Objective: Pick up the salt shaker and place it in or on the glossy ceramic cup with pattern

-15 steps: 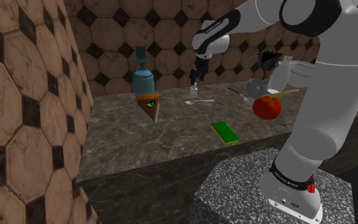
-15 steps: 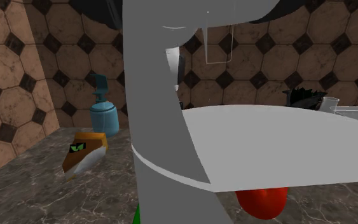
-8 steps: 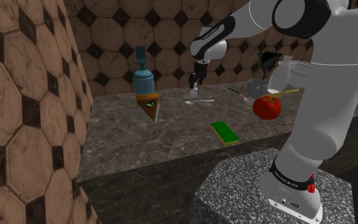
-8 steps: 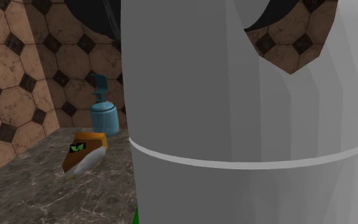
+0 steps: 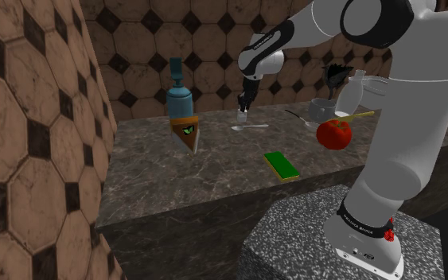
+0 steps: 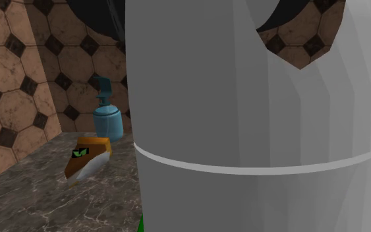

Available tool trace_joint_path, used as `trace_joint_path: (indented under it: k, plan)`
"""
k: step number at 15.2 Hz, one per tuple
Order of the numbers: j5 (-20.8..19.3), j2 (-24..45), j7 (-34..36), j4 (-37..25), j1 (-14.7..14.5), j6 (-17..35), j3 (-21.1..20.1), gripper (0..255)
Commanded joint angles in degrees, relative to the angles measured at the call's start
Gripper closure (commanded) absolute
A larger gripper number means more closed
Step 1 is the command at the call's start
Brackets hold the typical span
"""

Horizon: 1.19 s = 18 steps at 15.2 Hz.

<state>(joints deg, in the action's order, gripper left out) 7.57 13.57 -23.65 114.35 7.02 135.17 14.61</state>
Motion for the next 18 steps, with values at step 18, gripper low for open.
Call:
trace_joint_path:
  k: [18]
  plan:
    - [-1.9,-3.9,1.4,-3.8,-0.4,-7.5,0.5,255]
